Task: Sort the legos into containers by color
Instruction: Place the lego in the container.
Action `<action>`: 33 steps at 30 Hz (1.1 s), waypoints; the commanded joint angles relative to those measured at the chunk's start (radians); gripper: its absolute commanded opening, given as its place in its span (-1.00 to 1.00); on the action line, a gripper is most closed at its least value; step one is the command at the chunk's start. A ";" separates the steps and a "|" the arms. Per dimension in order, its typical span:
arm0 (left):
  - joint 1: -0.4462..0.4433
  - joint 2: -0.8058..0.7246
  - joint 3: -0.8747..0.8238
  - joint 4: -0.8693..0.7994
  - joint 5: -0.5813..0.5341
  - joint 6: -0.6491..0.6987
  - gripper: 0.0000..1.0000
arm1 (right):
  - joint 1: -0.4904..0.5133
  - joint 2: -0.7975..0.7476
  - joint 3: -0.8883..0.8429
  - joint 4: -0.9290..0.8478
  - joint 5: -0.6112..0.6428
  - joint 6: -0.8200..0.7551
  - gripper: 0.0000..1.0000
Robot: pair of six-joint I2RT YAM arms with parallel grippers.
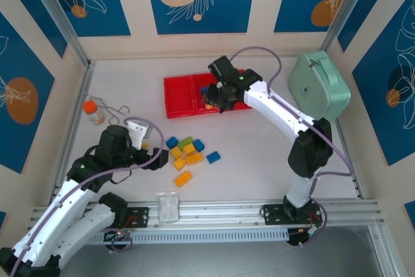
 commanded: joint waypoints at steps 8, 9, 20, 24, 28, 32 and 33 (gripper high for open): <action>-0.007 -0.024 -0.006 0.000 -0.022 0.017 0.99 | 0.015 0.449 0.544 0.011 -0.203 -0.087 -0.44; -0.007 -0.026 -0.006 0.000 -0.024 0.017 0.98 | 0.015 0.480 0.572 0.016 -0.216 -0.085 -0.45; -0.007 -0.033 -0.006 -0.001 -0.034 0.017 0.98 | -0.031 0.732 0.773 0.066 -0.304 -0.052 -0.39; -0.007 -0.037 -0.007 -0.001 -0.039 0.015 0.99 | -0.039 0.745 0.783 0.069 -0.316 -0.050 -0.09; -0.007 -0.027 -0.006 0.001 -0.033 0.015 0.98 | -0.034 0.732 0.791 0.071 -0.324 -0.061 0.35; -0.007 -0.022 -0.006 -0.001 -0.033 0.016 0.99 | -0.029 0.718 0.821 0.042 -0.334 -0.068 0.53; -0.007 -0.022 -0.006 0.000 -0.034 0.015 0.98 | -0.027 0.710 0.827 0.035 -0.334 -0.068 0.54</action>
